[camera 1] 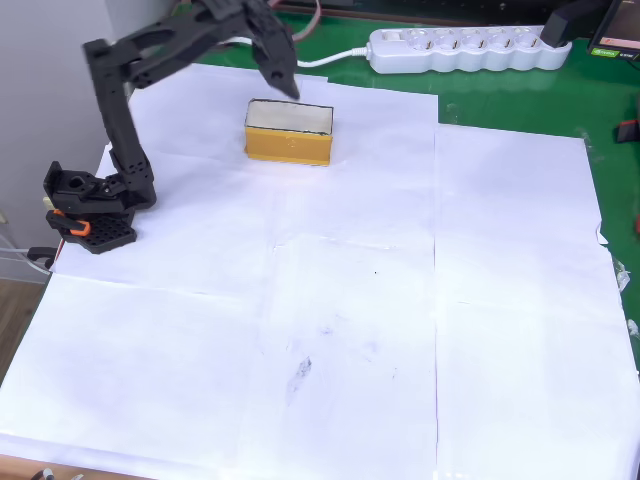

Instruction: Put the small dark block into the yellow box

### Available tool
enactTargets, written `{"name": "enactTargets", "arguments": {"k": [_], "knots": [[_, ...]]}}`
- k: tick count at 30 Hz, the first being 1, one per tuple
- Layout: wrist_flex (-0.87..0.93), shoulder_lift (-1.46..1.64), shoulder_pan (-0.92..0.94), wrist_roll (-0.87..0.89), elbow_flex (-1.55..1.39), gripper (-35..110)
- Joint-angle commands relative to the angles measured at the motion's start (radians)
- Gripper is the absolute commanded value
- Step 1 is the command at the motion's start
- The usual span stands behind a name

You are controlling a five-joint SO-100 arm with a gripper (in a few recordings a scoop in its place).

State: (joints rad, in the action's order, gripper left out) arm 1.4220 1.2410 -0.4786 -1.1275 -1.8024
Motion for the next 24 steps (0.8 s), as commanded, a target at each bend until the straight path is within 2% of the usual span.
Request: {"name": "enactTargets", "arguments": {"k": [1, 4, 7, 10, 15, 18, 24], "knots": [[0.021, -0.256, 0.072, -0.081, 0.103, 45], [0.002, -0.446, 0.179, -0.147, 0.374, 45], [-0.149, -0.652, 0.268, -0.224, 0.750, 45], [-0.213, -0.828, 0.318, -0.245, 1.008, 37], [-0.222, -1.094, 0.347, -0.253, 1.307, 5], [-0.216, -1.186, 0.356, -0.256, 1.424, 0], [-0.199, -1.339, 0.385, -0.281, 1.628, 0]]}}
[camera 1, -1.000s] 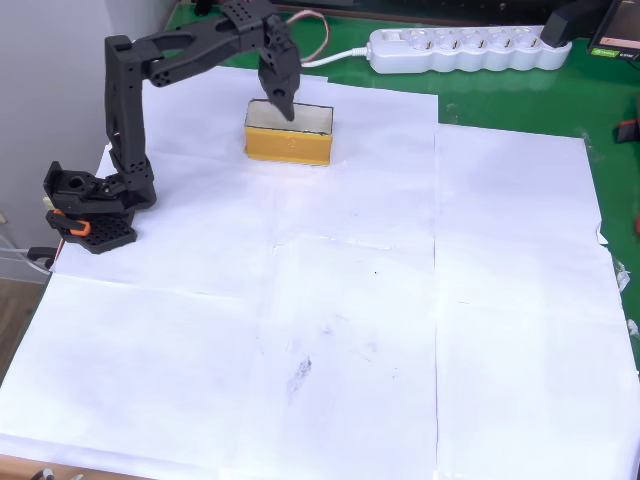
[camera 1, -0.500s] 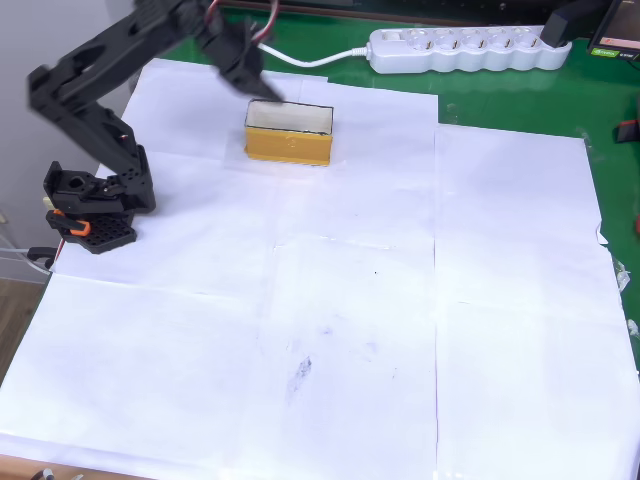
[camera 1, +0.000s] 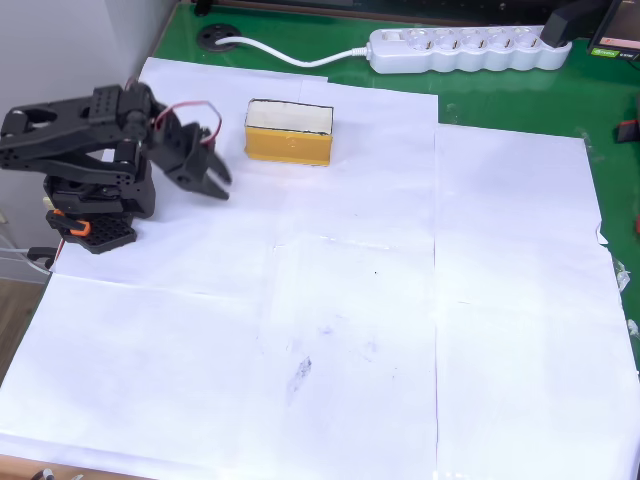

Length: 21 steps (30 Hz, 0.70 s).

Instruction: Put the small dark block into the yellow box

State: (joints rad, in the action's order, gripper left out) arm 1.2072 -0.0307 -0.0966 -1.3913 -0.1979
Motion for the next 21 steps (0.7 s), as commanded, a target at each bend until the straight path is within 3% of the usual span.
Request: {"name": "enactTargets", "arguments": {"k": [1, 21], "knots": [[0.023, -0.083, 0.005, -0.017, 0.040, 0], [0.272, -0.155, 0.026, 0.003, 0.094, 0]]}}
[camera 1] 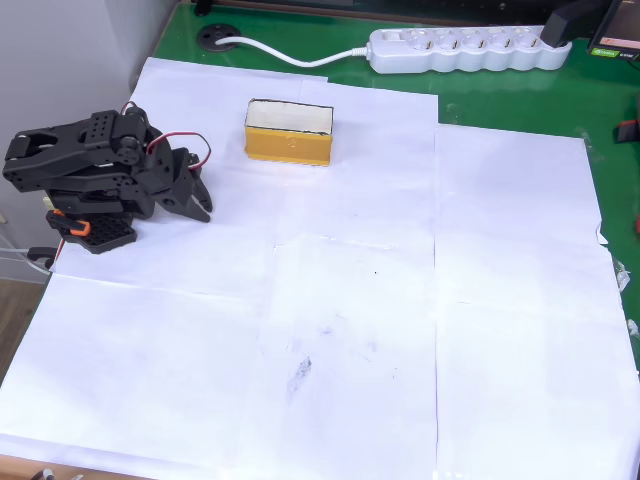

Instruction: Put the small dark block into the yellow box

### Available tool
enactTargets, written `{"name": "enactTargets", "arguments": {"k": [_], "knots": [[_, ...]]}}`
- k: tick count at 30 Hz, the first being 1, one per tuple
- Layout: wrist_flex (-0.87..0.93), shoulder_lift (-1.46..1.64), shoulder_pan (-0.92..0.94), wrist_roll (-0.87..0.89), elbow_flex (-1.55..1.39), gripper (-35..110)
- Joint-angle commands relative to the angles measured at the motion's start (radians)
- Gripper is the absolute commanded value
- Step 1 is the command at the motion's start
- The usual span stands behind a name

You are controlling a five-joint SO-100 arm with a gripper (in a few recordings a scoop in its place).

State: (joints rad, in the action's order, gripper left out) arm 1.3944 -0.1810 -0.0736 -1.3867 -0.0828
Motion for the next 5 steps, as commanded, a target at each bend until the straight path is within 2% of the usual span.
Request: {"name": "enactTargets", "arguments": {"k": [1, 5], "knots": [[0.086, -0.005, 0.003, -0.002, -0.021, 0], [0.092, -0.006, 0.017, -0.005, -0.021, 0]]}}
